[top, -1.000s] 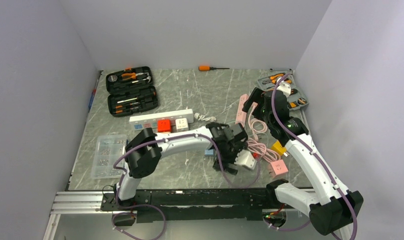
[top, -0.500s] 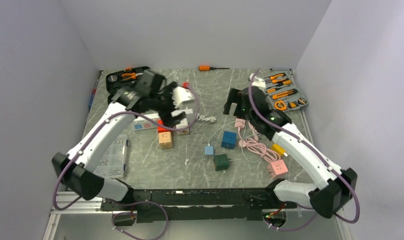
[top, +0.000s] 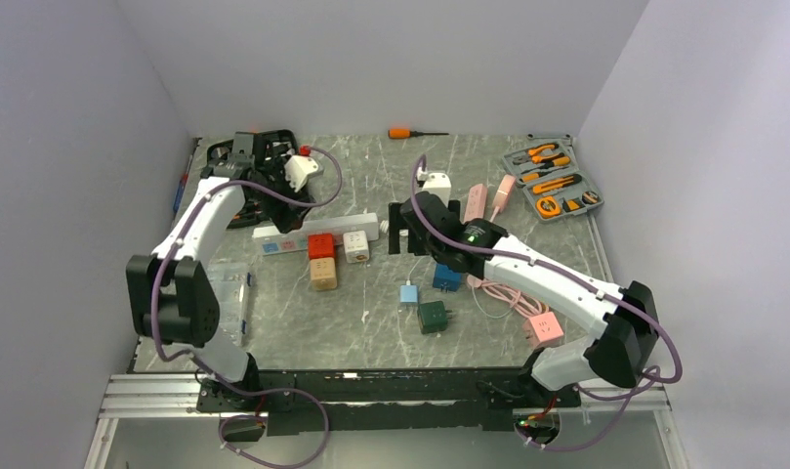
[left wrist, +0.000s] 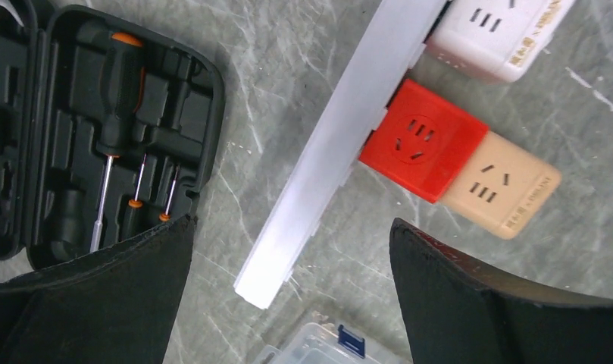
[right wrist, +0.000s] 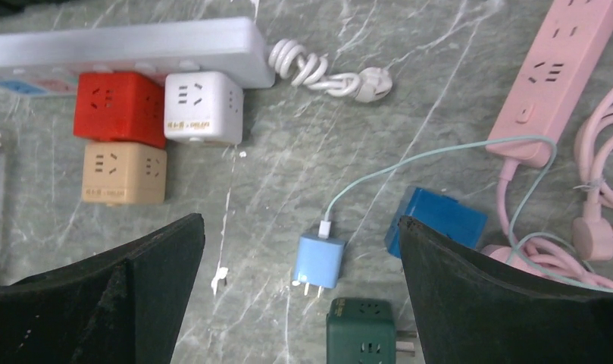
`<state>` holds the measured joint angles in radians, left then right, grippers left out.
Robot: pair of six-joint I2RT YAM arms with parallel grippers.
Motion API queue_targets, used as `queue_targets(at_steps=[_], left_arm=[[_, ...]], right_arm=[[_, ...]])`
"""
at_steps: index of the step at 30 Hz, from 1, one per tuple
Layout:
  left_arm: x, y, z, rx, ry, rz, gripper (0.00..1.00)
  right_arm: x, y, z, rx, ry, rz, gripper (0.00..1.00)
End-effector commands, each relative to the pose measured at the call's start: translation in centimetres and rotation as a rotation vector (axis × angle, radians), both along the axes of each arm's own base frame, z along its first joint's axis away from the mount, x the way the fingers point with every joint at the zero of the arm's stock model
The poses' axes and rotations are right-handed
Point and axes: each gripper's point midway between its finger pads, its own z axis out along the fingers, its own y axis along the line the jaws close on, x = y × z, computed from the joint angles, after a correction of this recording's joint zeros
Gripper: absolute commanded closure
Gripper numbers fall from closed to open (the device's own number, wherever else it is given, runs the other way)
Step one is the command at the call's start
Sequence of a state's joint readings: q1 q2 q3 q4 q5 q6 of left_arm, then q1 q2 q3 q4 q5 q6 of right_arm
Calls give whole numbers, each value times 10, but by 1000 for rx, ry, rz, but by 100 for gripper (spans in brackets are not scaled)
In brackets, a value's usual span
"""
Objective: Pull the plug off the socket
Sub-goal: Remove the plug from the socket.
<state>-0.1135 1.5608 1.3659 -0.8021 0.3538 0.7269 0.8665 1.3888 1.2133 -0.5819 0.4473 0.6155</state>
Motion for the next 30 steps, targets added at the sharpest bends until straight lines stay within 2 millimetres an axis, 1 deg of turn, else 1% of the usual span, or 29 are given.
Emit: queue_targets(at_steps=[1,4,7,10,14,17,20,23,27,30], left_arm=[[19,-1,4,16,-13,-96,1],[19,1,-10,41,28,-149,1],[12,6,-29,65,70,-218,1],[11,19,-51,118,84,-254,1],[22,33,-66,134,104,-214,1],[23,36,-76,112,136,-194,3],[17,34,-84,88,168,-192,13],[7,29,-88,56,191,-186,24],[-11,24,-91,18,214,-176,39],[-29,22,-96,-4,253,-146,54]], right_arm=[[-3,6,4,3,-20,-23,0],[-9,8,-4,3,-5,-16,0],[-12,8,-12,-2,7,-17,0],[-16,8,-17,-7,13,-19,0],[-20,7,-22,-12,19,-25,0],[-22,5,-26,-16,24,-30,0],[-25,1,-31,-22,31,-40,1],[-28,-4,-36,-29,39,-51,1],[-29,-10,-42,-44,42,-63,2],[-30,-13,-48,-55,47,-66,3]])
